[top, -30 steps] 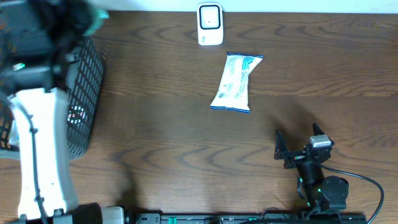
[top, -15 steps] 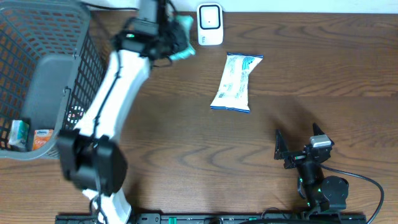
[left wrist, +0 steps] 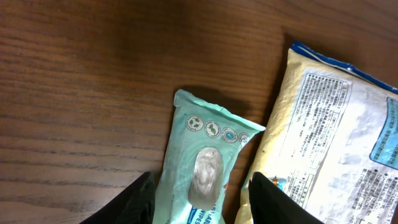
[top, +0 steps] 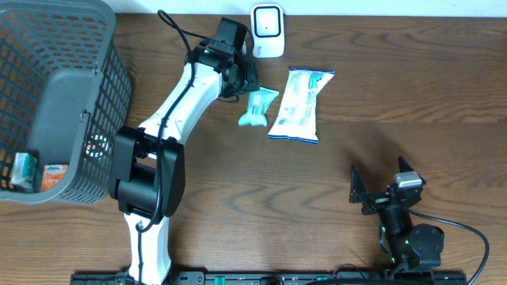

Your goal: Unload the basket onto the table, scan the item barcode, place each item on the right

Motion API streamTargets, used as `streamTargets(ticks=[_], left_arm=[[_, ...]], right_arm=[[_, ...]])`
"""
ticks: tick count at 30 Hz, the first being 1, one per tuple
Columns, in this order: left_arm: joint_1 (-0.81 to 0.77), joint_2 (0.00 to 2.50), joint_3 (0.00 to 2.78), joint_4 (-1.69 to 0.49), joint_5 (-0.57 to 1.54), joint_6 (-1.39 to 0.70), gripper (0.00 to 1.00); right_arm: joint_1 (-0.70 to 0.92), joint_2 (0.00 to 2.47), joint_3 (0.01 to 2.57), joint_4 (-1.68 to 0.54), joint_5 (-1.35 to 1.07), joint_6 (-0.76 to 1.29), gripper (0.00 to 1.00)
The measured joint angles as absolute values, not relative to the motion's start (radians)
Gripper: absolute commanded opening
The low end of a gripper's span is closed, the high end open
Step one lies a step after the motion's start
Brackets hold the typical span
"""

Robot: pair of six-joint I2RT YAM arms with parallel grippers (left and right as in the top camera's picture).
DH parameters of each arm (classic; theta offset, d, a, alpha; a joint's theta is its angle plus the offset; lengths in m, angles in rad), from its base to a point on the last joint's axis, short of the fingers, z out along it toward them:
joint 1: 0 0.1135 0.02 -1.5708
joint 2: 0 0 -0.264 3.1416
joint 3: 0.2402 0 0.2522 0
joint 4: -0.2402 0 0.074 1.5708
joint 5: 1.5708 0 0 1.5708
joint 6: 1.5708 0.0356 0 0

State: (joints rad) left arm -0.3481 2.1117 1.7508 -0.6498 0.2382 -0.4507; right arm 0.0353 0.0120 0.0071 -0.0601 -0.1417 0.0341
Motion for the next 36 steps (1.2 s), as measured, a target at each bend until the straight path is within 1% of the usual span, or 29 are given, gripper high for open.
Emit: streamTargets(ticks=[4,11,14,20,25,31,36], left_arm=[[-0.348,2.111,1.751,-0.633,0.238,-0.448,0.46],[-0.353,2.103,1.751,-0.574,0.242,-0.469,0.26],[-0.366,2.100,1.751,-0.570,0.242,-0.499,0.23],[-0.431,2.101,1.751,-0.563,0.242,-0.542,0.22],[-0.509,2.124,1.751,-0.513,0.242,-0.551,0.22],[-0.583,2.224,1.751,-0.467,0.237,-0.554,0.22],[-0.596,2.288,1.758,-0.452,0.235,-0.546,0.22]], right_arm=[[0.035,0.012,0.007,-0.060,-0.142,0.034,0.99],[0.035,0.012,0.007,-0.060,-0.142,0.034,0.99],[0.035,0.012,0.007,-0.060,-0.142,0.034,0.99],[0.035,0.012,0.007,-0.060,-0.142,0.034,0.99],[0.035,0.012,0.007,-0.060,-0.142,0.034,0.99],[0.035,0.012,0.007,-0.060,-0.142,0.035,0.99],[0.035,0.012,0.007,-0.060,-0.142,0.034,0.99]])
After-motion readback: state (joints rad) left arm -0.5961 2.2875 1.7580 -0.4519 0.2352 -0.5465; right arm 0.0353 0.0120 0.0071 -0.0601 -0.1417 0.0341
